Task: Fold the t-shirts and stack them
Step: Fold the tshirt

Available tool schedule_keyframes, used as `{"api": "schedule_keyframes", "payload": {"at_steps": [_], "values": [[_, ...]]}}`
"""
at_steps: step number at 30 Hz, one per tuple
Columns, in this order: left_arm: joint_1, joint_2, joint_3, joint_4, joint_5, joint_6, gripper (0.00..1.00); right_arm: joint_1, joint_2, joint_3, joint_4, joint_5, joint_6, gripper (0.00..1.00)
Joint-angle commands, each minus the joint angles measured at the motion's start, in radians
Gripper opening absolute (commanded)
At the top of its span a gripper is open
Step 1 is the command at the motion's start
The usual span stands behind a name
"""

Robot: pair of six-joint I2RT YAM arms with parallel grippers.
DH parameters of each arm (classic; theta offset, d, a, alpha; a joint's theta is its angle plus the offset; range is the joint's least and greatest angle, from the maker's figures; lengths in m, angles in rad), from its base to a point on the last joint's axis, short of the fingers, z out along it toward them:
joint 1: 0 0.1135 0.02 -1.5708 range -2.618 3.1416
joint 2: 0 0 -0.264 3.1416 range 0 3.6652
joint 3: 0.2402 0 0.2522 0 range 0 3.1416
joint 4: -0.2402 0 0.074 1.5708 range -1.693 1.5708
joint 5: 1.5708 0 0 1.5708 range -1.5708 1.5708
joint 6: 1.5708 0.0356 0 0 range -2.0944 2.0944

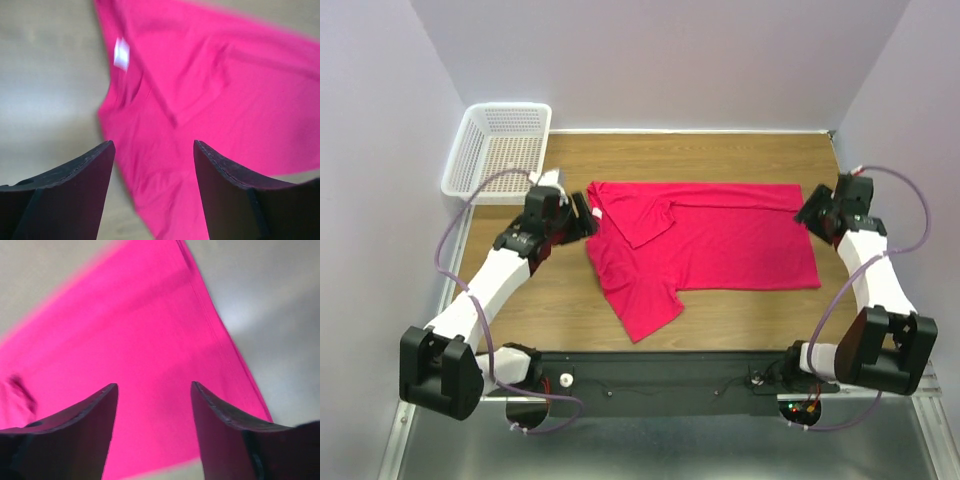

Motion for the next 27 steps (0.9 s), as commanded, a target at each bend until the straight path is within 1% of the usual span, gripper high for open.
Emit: {"api": "schedule_keyframes", "payload": {"at_steps": [1, 2, 6, 7, 9, 12, 22, 24, 25, 27], "values": [[-0.013, -0.011, -0.161, -0.021, 0.108, -0.084, 0.74, -0.009, -0.09, -0.157, -0.145, 0.093, 0.067, 0.62], [-0.024, -0.022, -0.196, -0.018, 0.119, -0.108, 0.74, -0.009, -0.109, -0.18, -0.159, 0.101, 0.077, 0.61], [-0.082, -0.031, -0.225, -0.02, 0.145, -0.156, 0.75, -0.009, -0.212, -0.272, -0.228, 0.162, 0.119, 0.61], [-0.091, -0.025, -0.227, -0.023, 0.124, -0.159, 0.75, -0.009, -0.23, -0.289, -0.23, 0.197, 0.125, 0.61], [-0.107, 0.006, -0.227, -0.02, 0.087, -0.156, 0.75, -0.01, -0.27, -0.324, -0.23, 0.217, 0.15, 0.61], [-0.111, 0.067, -0.222, -0.004, 0.053, -0.155, 0.75, -0.01, -0.255, -0.328, -0.233, 0.231, 0.162, 0.6], [-0.113, 0.21, -0.233, 0.055, 0.033, -0.17, 0.64, -0.035, -0.171, -0.305, -0.258, 0.266, 0.179, 0.6], [-0.111, 0.239, -0.227, 0.062, 0.039, -0.164, 0.55, -0.041, -0.154, -0.303, -0.258, 0.263, 0.177, 0.6], [-0.113, 0.248, -0.222, 0.063, 0.044, -0.158, 0.44, -0.047, -0.143, -0.302, -0.259, 0.26, 0.176, 0.6], [-0.113, 0.259, -0.215, 0.063, 0.048, -0.153, 0.34, -0.052, -0.135, -0.298, -0.259, 0.256, 0.174, 0.6]]}}
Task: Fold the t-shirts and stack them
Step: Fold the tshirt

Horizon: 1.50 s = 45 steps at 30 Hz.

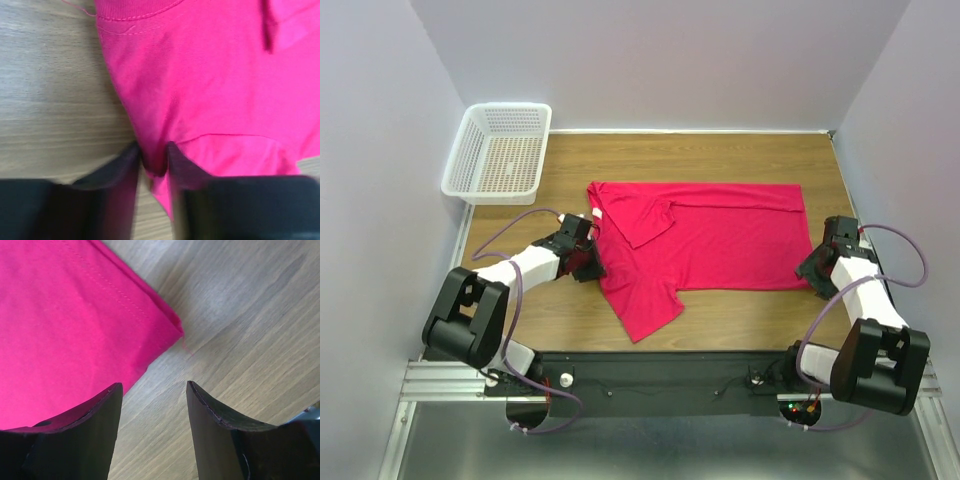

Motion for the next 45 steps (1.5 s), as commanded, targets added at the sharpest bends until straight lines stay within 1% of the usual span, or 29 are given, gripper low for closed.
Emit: {"api": "schedule_keyframes", "payload": {"at_steps": [1, 4, 7, 11, 13, 19, 23, 30, 37, 39, 42, 43, 45], "values": [[-0.005, 0.011, 0.03, 0.02, 0.0, 0.014, 0.23, -0.018, 0.016, 0.038, -0.009, 0.022, 0.009, 0.59], [-0.004, 0.007, 0.037, 0.009, 0.003, 0.029, 0.11, -0.025, 0.036, 0.044, -0.007, 0.019, 0.009, 0.59], [-0.004, -0.012, 0.045, -0.015, -0.007, 0.044, 0.07, -0.028, 0.089, 0.053, -0.009, 0.016, 0.004, 0.57], [-0.002, -0.024, 0.053, -0.034, -0.021, 0.058, 0.06, -0.032, 0.119, 0.054, -0.004, 0.042, 0.01, 0.54], [0.001, -0.032, 0.053, -0.049, -0.024, 0.063, 0.04, -0.038, 0.131, 0.062, 0.008, 0.077, 0.006, 0.53], [0.004, -0.05, 0.053, -0.069, -0.024, 0.086, 0.01, -0.077, 0.166, 0.077, 0.039, 0.031, 0.007, 0.49], [0.004, -0.067, 0.049, -0.078, -0.012, 0.087, 0.01, -0.08, 0.148, 0.087, 0.052, 0.0, 0.03, 0.49], [0.004, -0.085, 0.039, -0.091, -0.016, 0.089, 0.01, -0.094, 0.185, 0.085, 0.085, -0.033, 0.064, 0.48], [0.006, -0.088, 0.036, -0.092, -0.003, 0.086, 0.01, -0.13, 0.22, 0.078, 0.102, -0.04, 0.053, 0.47], [0.004, -0.09, 0.037, -0.094, -0.006, 0.084, 0.01, -0.146, 0.225, 0.062, 0.105, -0.032, 0.052, 0.43], [0.007, -0.093, 0.037, -0.103, -0.009, 0.078, 0.0, -0.152, 0.209, 0.047, 0.103, -0.02, 0.038, 0.31], [0.007, -0.096, 0.036, -0.105, -0.01, 0.078, 0.0, -0.155, 0.203, 0.045, 0.105, -0.02, 0.035, 0.22], [0.006, -0.104, 0.028, -0.109, -0.01, 0.075, 0.0, -0.16, 0.186, 0.039, 0.103, -0.015, 0.024, 0.14]]}}
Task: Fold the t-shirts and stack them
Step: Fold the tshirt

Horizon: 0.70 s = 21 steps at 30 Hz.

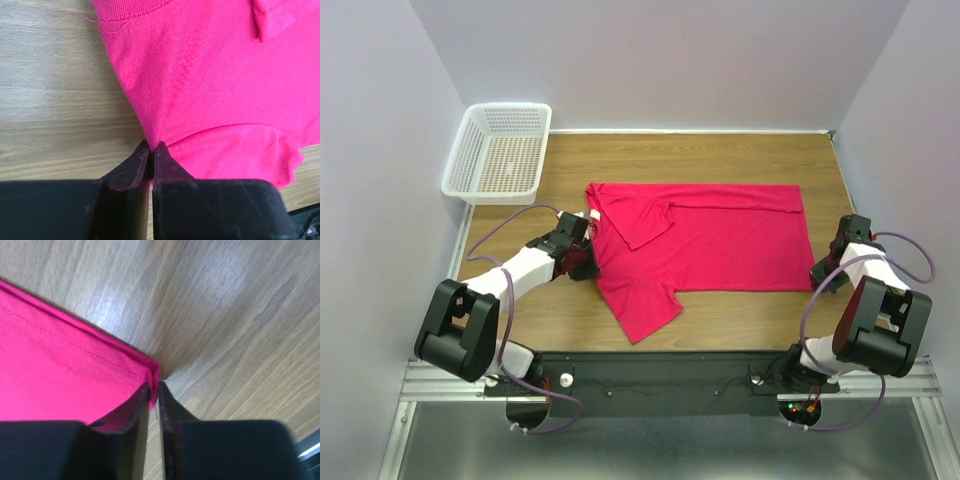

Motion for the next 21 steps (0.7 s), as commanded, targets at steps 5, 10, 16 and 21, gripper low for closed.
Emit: {"api": "schedule_keyframes", "payload": {"at_steps": [5, 10, 16, 21], "values": [[0.017, -0.076, 0.006, -0.06, -0.015, 0.003, 0.0, -0.021, -0.101, 0.004, 0.008, 0.041, -0.055, 0.01], [0.039, -0.108, 0.015, -0.085, -0.031, 0.006, 0.0, -0.021, -0.149, 0.073, -0.049, 0.052, -0.08, 0.01], [0.08, -0.056, 0.092, -0.1, -0.008, 0.023, 0.0, -0.021, -0.086, 0.18, -0.049, -0.008, -0.069, 0.01], [0.09, 0.015, 0.184, -0.116, 0.008, 0.039, 0.0, -0.021, 0.018, 0.283, -0.036, -0.084, -0.083, 0.01]]}}
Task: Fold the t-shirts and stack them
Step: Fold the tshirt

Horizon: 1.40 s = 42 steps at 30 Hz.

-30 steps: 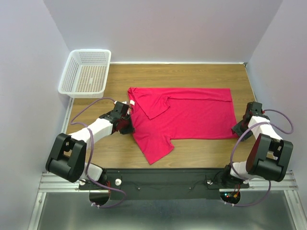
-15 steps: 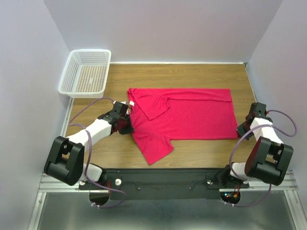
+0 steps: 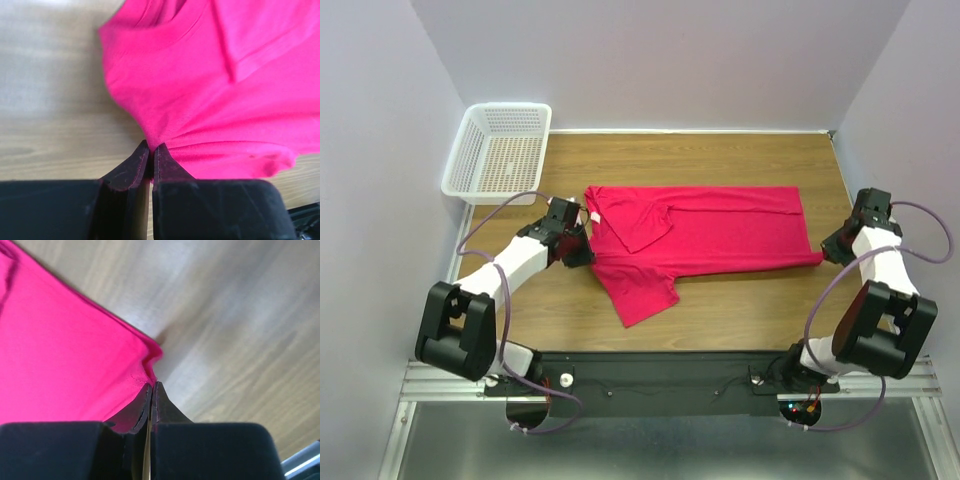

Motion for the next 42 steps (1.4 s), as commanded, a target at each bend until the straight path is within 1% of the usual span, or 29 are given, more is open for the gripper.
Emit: {"api": "schedule_keyframes", "payload": {"at_steps": [1, 10, 14, 25, 29, 36, 42], "values": [[0.016, 0.043, 0.091, -0.025, 0.013, 0.036, 0.0, -0.009, 0.06, 0.088, 0.022, -0.046, -0.02, 0.01], [0.03, 0.199, 0.232, -0.066, 0.07, 0.071, 0.0, -0.001, 0.207, 0.166, 0.074, -0.178, -0.038, 0.01], [0.044, 0.24, 0.252, -0.065, 0.081, 0.072, 0.0, 0.025, 0.258, 0.206, 0.088, -0.208, -0.032, 0.01], [0.101, 0.293, 0.294, -0.049, 0.104, 0.075, 0.0, 0.036, 0.344, 0.261, 0.107, -0.168, -0.044, 0.01], [0.102, 0.314, 0.303, -0.045, 0.115, 0.08, 0.0, 0.036, 0.369, 0.271, 0.113, -0.166, -0.049, 0.01], [0.104, 0.343, 0.315, -0.031, 0.132, 0.083, 0.0, 0.036, 0.419, 0.298, 0.136, -0.208, -0.04, 0.02], [0.108, 0.333, 0.347, -0.046, 0.132, 0.079, 0.0, 0.036, 0.427, 0.32, 0.139, -0.209, -0.038, 0.02]]}}
